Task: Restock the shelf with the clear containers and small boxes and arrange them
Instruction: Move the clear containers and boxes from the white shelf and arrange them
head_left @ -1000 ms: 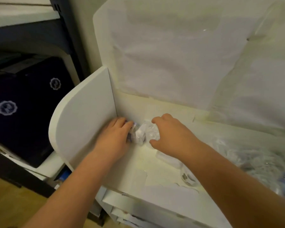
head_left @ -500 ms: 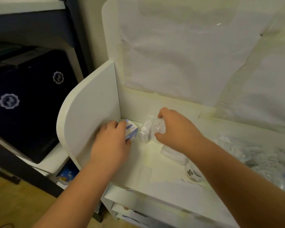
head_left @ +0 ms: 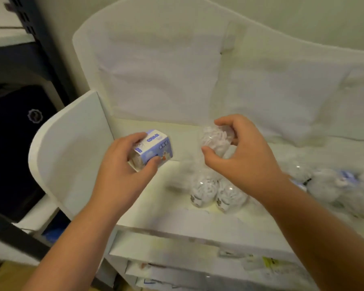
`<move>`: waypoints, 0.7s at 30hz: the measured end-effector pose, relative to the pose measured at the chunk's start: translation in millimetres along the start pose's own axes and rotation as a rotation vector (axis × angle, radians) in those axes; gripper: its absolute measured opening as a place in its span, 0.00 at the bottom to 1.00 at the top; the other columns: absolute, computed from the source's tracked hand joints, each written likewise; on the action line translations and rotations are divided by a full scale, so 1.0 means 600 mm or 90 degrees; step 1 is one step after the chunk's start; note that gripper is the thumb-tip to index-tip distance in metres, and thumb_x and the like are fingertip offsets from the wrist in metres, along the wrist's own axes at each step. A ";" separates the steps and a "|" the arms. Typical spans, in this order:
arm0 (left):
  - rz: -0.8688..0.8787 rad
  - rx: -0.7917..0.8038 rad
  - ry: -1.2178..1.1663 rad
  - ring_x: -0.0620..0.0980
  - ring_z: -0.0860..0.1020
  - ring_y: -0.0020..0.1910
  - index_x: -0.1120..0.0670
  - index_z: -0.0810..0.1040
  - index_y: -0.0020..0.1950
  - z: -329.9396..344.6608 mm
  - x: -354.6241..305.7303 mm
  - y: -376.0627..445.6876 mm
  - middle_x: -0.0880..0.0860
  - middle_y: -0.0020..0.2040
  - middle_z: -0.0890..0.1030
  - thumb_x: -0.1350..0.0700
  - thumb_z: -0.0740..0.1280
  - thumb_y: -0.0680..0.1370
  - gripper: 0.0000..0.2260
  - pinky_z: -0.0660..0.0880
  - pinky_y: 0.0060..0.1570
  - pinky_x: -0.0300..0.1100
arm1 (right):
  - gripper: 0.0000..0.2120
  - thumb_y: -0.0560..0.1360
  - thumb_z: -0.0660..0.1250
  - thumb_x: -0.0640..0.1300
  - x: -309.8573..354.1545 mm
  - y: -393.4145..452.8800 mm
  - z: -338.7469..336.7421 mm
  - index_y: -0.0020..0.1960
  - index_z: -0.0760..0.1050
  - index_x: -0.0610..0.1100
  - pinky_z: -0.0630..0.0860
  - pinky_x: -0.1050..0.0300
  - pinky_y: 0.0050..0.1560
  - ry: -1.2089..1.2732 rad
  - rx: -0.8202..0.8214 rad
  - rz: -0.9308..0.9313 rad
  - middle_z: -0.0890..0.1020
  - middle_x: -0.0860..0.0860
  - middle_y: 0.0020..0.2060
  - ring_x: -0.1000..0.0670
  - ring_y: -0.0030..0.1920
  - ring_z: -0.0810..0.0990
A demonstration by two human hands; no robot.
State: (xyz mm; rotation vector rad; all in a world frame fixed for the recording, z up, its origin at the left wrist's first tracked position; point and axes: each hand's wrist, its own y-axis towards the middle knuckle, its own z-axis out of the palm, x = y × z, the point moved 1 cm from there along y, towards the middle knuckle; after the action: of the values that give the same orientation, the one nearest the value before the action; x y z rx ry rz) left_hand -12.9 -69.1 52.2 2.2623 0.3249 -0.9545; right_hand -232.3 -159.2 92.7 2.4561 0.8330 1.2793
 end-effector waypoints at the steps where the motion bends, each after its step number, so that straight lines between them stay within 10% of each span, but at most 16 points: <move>1: 0.004 0.006 -0.020 0.34 0.74 0.53 0.41 0.75 0.63 0.011 -0.021 -0.011 0.36 0.55 0.75 0.52 0.73 0.71 0.21 0.66 0.50 0.23 | 0.23 0.69 0.75 0.52 -0.006 -0.020 -0.027 0.61 0.72 0.55 0.72 0.68 0.54 0.004 -0.018 0.003 0.75 0.60 0.55 0.60 0.54 0.75; 21: 0.240 0.215 -0.223 0.38 0.75 0.53 0.38 0.74 0.60 0.284 -0.550 -0.373 0.38 0.55 0.75 0.54 0.74 0.72 0.20 0.70 0.51 0.33 | 0.26 0.68 0.73 0.59 -0.130 -0.566 -0.617 0.63 0.69 0.60 0.79 0.55 0.54 -0.130 -0.267 0.168 0.74 0.63 0.55 0.57 0.53 0.77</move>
State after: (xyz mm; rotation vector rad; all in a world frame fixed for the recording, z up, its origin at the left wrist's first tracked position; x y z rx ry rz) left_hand -439.7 -3.4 92.0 2.2724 -0.4305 -1.2378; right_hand -694.2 53.3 100.0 2.3448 0.1689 1.1164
